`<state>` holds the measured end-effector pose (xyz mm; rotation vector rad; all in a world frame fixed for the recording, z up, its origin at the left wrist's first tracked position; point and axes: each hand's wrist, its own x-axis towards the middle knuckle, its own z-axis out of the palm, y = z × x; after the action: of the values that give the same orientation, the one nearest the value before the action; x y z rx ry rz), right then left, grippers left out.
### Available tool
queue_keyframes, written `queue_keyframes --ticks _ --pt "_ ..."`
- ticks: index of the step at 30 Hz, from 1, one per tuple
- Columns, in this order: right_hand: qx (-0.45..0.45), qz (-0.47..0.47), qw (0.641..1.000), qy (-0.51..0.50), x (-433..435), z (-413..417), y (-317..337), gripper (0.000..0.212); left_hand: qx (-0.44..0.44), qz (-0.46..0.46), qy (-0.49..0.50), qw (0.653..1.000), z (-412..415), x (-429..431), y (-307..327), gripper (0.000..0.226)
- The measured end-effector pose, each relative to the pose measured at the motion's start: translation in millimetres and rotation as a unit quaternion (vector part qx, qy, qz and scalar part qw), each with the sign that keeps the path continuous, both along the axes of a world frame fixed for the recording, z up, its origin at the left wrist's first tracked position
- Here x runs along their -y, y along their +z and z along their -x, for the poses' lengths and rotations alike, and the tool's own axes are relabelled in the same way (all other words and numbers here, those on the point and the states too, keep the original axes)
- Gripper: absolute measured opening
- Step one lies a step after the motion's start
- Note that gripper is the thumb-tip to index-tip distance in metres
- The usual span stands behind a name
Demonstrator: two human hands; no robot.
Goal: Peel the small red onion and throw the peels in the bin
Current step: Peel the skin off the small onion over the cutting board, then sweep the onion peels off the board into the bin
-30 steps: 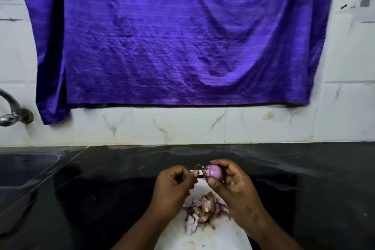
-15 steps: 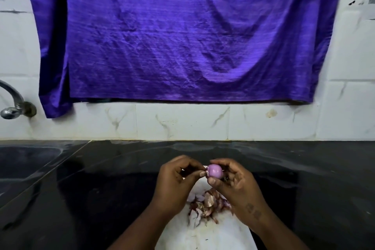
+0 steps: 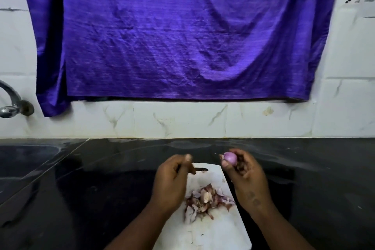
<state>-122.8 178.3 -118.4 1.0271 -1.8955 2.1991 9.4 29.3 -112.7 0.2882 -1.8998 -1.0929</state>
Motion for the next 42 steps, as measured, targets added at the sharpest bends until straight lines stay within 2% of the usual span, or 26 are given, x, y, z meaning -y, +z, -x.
queue_keyframes --ticks 2,4,6,9,12,15,17,19,21,23,25,28,30,32,34,39,42 --pt "-0.004 -0.024 1.0 -0.005 4 -2 -5 0.018 0.04 -0.035 0.077 0.996 -2 6 -1 0.044" --pt "0.028 -0.051 0.998 0.005 7 1 -9 0.013 0.13 -0.038 0.096 0.986 -1 9 -4 0.036" --pt "0.055 -0.105 0.992 0.04 11 2 -12 0.016 0.213 -0.061 0.038 0.975 1 8 -7 0.033" --pt "0.049 -0.183 0.978 0.088 16 -3 -16 0.025 0.292 -0.044 -0.041 0.954 6 1 -9 0.047" --pt "0.055 -0.231 0.967 0.093 15 -4 -19 0.033 0.32 -0.044 -0.054 0.945 7 -6 -8 0.062" --pt "0.07 -0.244 0.961 0.114 11 -8 -19 0.044 0.315 -0.152 -0.104 0.931 3 -7 -8 0.08" --pt "0.106 -0.231 0.956 0.149 8 -19 -16 0.046 0.306 -0.175 -0.148 0.924 4 -5 -13 0.09" --pt "0.154 -0.208 0.95 0.174 6 -32 -12 0.044 0.297 -0.188 -0.176 0.92 0 -9 -13 0.092" --pt "0.213 -0.14 0.95 0.179 4 -42 -7 0.044 0.285 -0.206 -0.182 0.918 -7 -20 -8 0.089" --pt "0.249 -0.086 0.952 0.157 1 -47 -1 0.041 0.269 -0.214 -0.16 0.925 -16 -28 1 0.077" --pt "0.242 -0.087 0.96 0.114 1 -43 4 0.034 0.261 -0.187 -0.131 0.938 -25 -33 6 0.064" --pt "0.233 -0.108 0.964 0.063 4 -32 7 0.037 0.282 -0.053 -0.061 0.956 -30 -34 -1 0.079" --pt "0.231 -0.127 0.963 0.052 10 -26 5 0.042 0.336 0.041 -0.04 0.94 -31 -36 -11 0.09" --pt "0.228 -0.161 0.959 0.056 16 -27 1 0.044 0.36 0.096 -0.046 0.927 -26 -35 -22 0.114" --pt "0.242 -0.168 0.952 0.081 24 -32 -4 0.045 0.363 0.123 -0.04 0.923 -17 -30 -29 0.125" --pt "0.328 -0.079 0.931 0.141 30 -43 -6 0.048 0.315 0.172 -0.056 0.932 -4 -29 -34 0.11" --pt "0.373 -0.038 0.913 0.163 26 -39 -5 0.06 0.343 0.191 -0.054 0.918 0 -30 -35 0.115"
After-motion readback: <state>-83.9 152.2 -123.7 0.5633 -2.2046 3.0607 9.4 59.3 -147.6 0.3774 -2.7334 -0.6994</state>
